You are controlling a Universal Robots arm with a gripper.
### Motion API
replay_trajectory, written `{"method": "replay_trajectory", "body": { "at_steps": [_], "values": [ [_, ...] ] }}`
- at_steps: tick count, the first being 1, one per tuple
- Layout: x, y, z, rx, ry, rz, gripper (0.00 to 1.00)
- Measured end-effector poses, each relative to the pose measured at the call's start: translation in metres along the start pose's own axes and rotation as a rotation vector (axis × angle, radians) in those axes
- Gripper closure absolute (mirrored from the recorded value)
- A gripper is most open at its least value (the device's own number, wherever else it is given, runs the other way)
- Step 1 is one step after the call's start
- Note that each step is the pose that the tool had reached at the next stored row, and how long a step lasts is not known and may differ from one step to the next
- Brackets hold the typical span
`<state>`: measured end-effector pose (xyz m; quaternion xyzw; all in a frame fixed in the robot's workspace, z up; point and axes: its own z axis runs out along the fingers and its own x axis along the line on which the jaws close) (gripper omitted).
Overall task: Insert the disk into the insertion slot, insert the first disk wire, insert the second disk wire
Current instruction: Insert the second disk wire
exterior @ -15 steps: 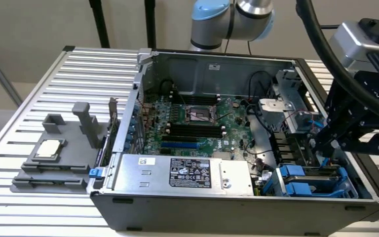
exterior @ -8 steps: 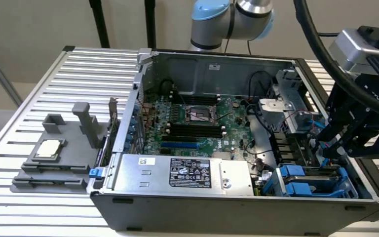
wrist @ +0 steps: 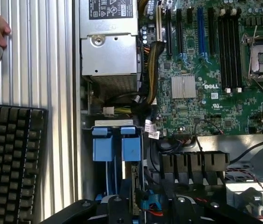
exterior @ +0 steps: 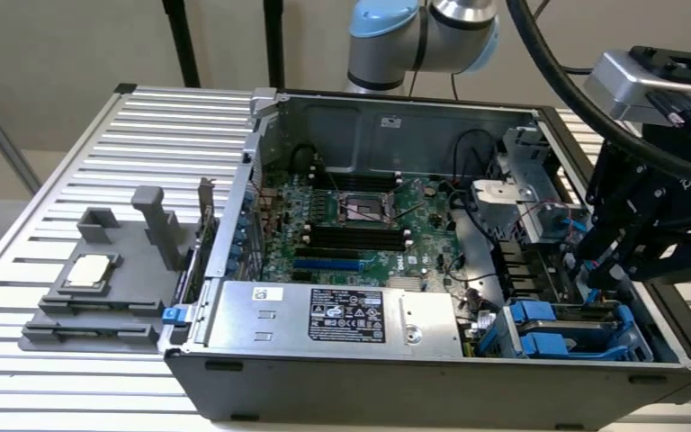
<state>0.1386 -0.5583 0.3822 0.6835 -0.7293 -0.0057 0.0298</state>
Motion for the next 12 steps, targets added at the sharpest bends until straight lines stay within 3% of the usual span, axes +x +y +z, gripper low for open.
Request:
{"method": "replay_trajectory", "body": {
  "at_steps": [3, 9, 11, 12],
  "values": [
    [-0.004, -0.0001, 0.0020, 0.0017, 0.0270, 0.001, 0.62],
    [-0.013, -0.0006, 0.0064, 0.0045, 0.0707, 0.004, 0.62],
    [-0.016, -0.0009, 0.0075, 0.0054, 0.0870, 0.004, 0.64],
    [-0.017, -0.0012, 0.0079, 0.0058, 0.0956, 0.005, 0.71]
  ]
}}
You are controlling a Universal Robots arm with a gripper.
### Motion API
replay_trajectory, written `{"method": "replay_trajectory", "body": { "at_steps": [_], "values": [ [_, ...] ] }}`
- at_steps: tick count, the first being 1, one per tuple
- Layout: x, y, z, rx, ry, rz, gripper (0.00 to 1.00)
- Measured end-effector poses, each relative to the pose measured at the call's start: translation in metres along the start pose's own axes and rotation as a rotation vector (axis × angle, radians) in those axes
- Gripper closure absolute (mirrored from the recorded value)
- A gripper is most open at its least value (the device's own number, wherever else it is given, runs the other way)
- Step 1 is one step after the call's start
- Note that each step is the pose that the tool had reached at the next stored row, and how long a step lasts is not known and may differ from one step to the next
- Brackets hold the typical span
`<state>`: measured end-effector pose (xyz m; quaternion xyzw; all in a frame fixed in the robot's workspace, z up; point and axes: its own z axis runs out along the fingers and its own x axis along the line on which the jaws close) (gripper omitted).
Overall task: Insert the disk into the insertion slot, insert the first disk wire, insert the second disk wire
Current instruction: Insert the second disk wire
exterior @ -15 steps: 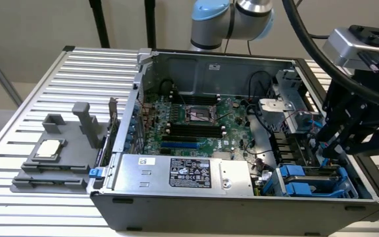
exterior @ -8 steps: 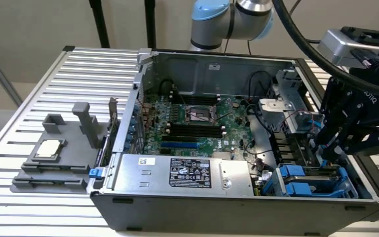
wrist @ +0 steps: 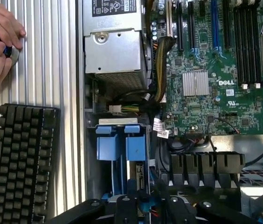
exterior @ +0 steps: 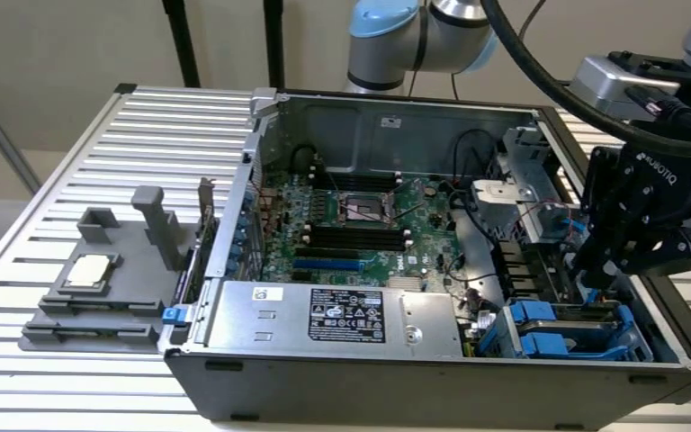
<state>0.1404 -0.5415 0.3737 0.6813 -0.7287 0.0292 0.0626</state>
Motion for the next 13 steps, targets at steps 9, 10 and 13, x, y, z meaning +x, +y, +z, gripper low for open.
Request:
{"method": "replay_trajectory", "body": {
  "at_steps": [9, 10, 13],
  "values": [
    [-0.0062, -0.0014, 0.0054, 0.0021, 0.0431, 0.002, 0.80],
    [-0.0063, -0.0014, 0.0059, 0.0023, 0.0432, 0.001, 0.80],
    [-0.0049, 0.0003, 0.0071, 0.0029, 0.0399, -0.004, 0.83]
  ]
}}
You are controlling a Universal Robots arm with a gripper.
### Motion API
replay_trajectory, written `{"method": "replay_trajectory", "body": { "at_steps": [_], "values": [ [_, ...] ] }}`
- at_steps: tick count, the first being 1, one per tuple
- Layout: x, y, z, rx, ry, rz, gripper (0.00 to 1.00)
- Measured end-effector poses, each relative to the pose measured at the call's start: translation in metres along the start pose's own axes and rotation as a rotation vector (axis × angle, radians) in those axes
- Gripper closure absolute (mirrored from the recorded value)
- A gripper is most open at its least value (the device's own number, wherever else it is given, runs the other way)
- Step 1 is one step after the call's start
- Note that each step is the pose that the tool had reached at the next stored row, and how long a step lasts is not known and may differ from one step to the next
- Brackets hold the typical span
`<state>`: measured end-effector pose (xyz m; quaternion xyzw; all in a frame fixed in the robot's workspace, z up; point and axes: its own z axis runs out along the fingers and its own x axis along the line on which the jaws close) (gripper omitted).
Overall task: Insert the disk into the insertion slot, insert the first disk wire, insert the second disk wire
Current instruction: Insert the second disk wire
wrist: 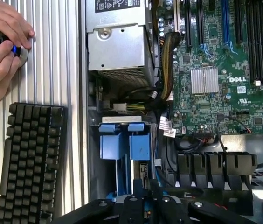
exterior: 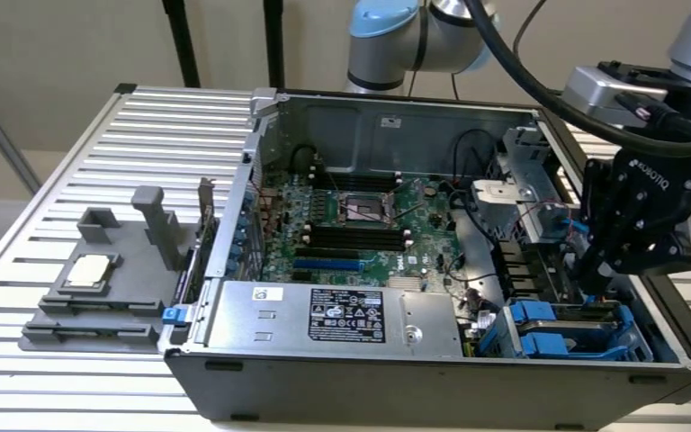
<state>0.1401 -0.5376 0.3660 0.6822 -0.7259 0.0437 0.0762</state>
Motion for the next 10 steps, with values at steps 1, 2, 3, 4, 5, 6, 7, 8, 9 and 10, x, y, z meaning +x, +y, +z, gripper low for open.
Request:
{"method": "replay_trajectory", "body": {
  "at_steps": [1, 2, 3, 4, 5, 6, 7, 8, 9, 10],
  "values": [
    [0.001, 0.0015, 0.0005, 0.0003, -0.0030, -0.003, 0.84],
    [0.001, 0.0032, 0.0008, 0.0008, -0.0064, -0.007, 0.84],
    [0.002, 0.0045, 0.0012, 0.0013, -0.0098, -0.012, 0.84],
    [0.002, 0.0055, 0.0016, 0.0020, -0.0138, -0.016, 0.84],
    [0.003, 0.0059, 0.0021, 0.0030, -0.0186, -0.020, 0.84],
    [0.005, 0.0061, 0.0030, 0.0047, -0.0239, -0.021, 0.84],
    [0.006, 0.0061, 0.0039, 0.0068, -0.0296, -0.023, 0.84],
    [0.008, 0.0062, 0.0050, 0.0089, -0.0356, -0.024, 0.84],
    [0.010, 0.0063, 0.0064, 0.0103, -0.0406, -0.025, 0.84],
    [0.012, 0.0066, 0.0081, 0.0111, -0.0444, -0.026, 0.84]
  ]
}}
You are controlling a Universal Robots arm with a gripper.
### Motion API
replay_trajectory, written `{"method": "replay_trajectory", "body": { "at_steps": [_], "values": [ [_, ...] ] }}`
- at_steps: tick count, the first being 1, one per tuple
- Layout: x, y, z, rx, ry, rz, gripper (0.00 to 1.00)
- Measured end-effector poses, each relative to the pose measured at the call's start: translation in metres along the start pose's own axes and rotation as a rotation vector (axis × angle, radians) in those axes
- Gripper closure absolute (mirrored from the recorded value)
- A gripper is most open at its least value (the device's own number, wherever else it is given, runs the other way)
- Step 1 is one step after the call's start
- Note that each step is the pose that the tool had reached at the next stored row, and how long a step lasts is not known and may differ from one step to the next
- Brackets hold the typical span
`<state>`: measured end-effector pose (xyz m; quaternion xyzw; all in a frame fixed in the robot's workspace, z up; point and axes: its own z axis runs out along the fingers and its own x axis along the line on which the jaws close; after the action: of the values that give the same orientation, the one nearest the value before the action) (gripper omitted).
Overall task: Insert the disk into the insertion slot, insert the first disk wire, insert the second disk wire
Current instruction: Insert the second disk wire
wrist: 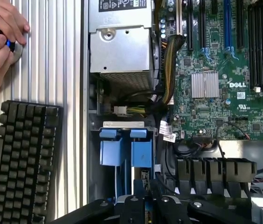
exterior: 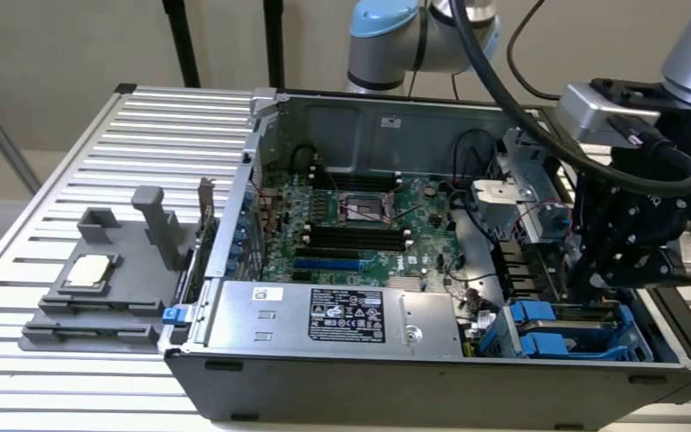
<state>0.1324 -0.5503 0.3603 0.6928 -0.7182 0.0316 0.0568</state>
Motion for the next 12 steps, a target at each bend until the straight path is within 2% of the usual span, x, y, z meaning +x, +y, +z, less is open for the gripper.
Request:
{"method": "replay_trajectory", "body": {
  "at_steps": [4, 6, 12],
  "values": [
    [0.006, 0.0028, 0.0053, 0.0050, -0.0152, -0.004, 0.84],
    [0.008, 0.0036, 0.0070, 0.0101, -0.0282, -0.006, 0.84],
    [0.014, 0.0040, 0.0107, 0.0288, -0.0744, -0.015, 0.84]
  ]
}}
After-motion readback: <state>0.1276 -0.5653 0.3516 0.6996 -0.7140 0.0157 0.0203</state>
